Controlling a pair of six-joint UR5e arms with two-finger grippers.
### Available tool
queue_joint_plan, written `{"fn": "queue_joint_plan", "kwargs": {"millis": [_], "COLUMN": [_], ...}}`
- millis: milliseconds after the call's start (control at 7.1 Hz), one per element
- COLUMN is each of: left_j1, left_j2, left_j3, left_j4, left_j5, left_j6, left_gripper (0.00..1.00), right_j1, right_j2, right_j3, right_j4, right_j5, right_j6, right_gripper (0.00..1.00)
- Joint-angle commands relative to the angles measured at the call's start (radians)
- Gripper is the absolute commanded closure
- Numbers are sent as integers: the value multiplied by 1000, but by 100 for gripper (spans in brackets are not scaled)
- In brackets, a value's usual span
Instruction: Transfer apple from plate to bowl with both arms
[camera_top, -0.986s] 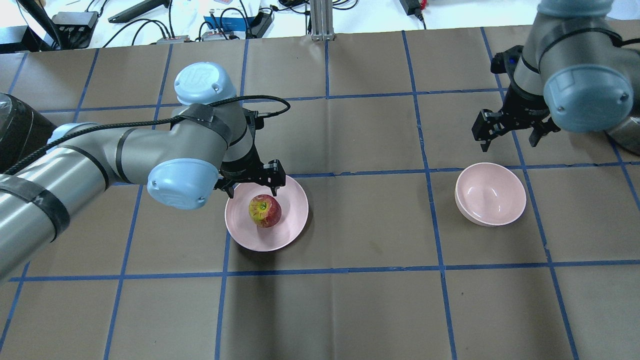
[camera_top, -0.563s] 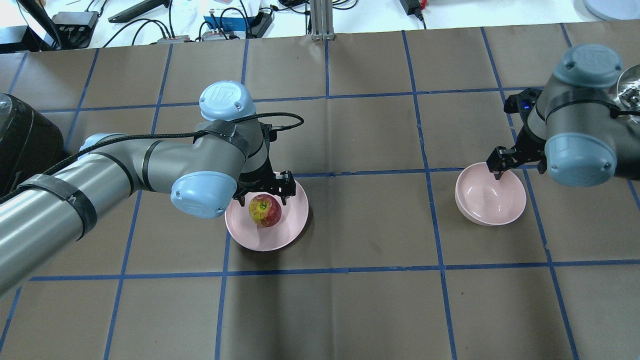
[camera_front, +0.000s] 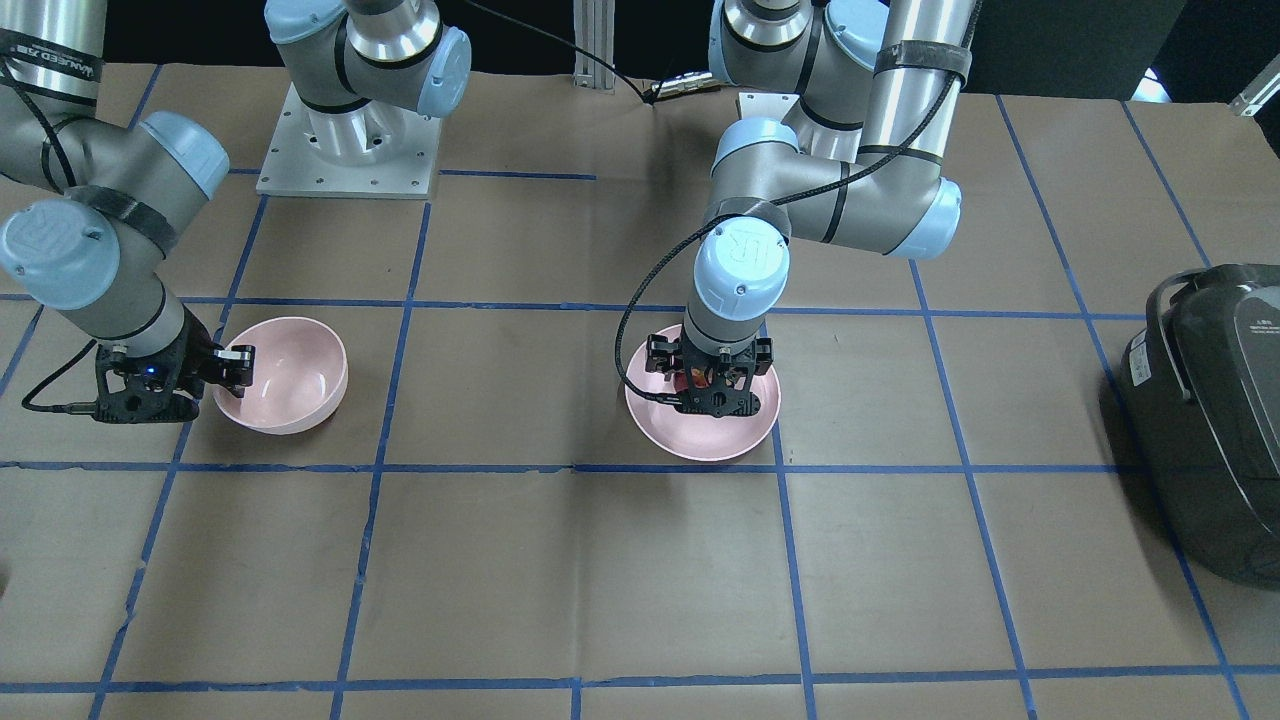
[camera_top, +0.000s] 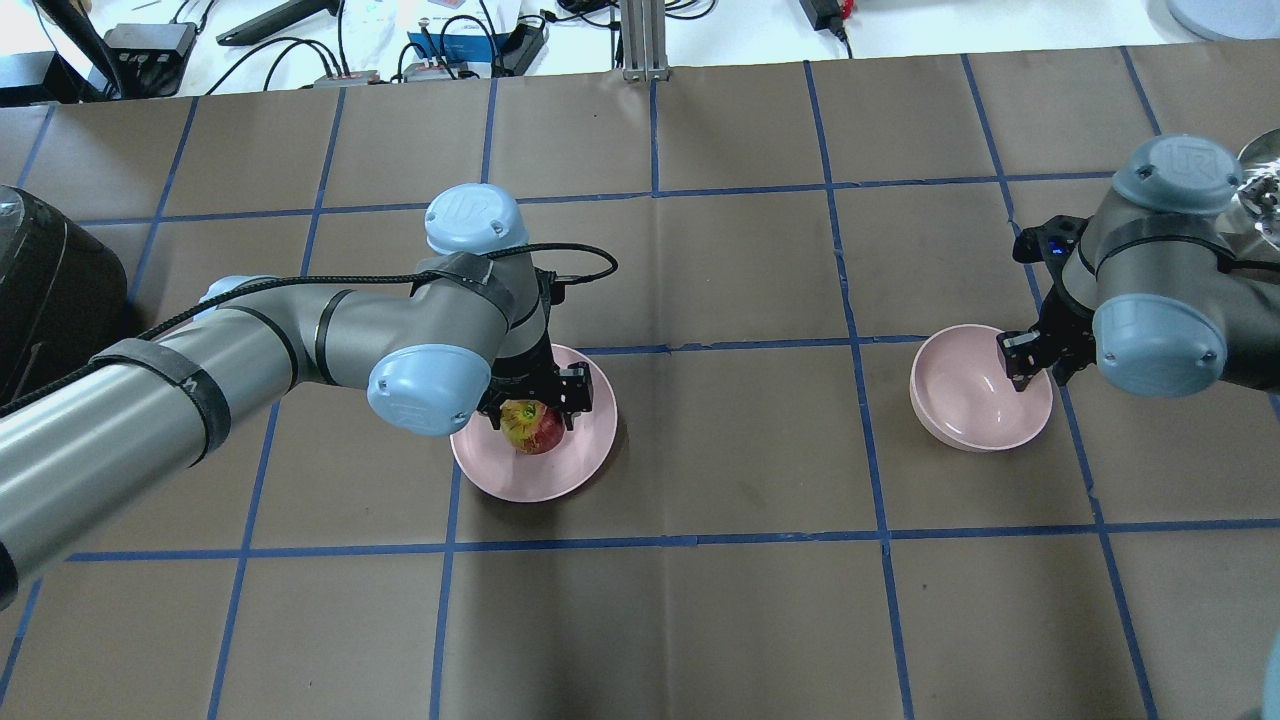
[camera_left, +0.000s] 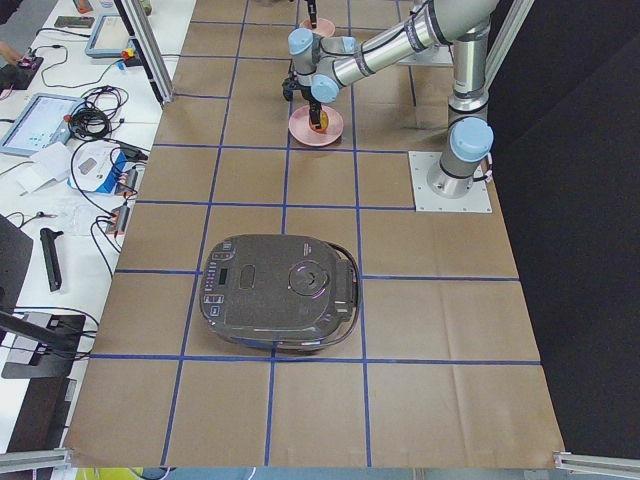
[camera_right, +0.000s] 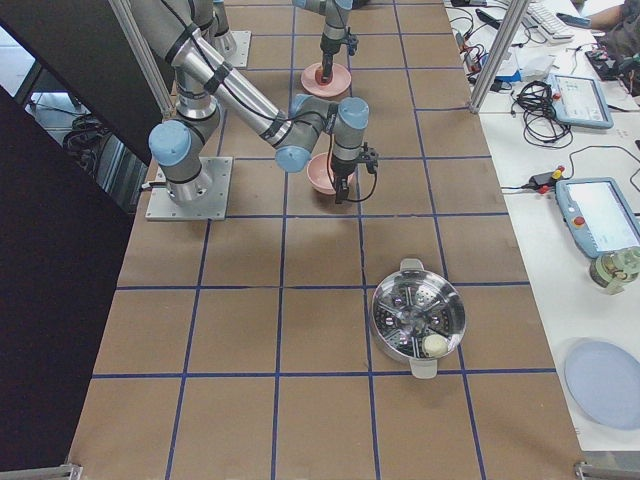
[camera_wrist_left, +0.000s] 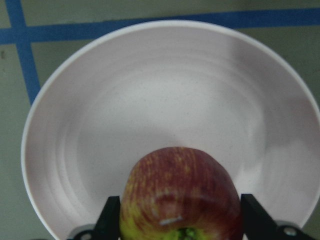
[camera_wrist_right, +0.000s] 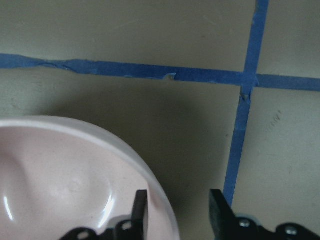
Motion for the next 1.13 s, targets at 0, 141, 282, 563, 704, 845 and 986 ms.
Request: {"fn": "queue_joint_plan", "kwargs": {"millis": [0,141,282,563,704,845,986], "left_j1": [2,5,2,-24,-38,-40,-40], "left_j2": [7,30,53,128,163,164,161], "left_j3": [16,36,109,326,362,364,363], "left_j4": [-4,-9,-100,-403,-430,-411,-403], "left_j5": [1,22,36,32,35,35,35], "left_j6": [15,15,1,-25,-30,-42,-71], "left_gripper": [83,84,84,84,84,84,84], "right_j1": [0,14,53,205,243,247,247], "right_j2": [-26,-67,-71,-56,-52,-40,-16], "right_j3": [-40,-87,-109,-112,-103,-94,-91], "right_j4": [108,222,249,227,219,219,208], "right_j5": [116,192,287,359,370,437,485], "right_j6": [32,117,206,343,355,389,408], "right_gripper": [100,100,100,96,96,96,96]}}
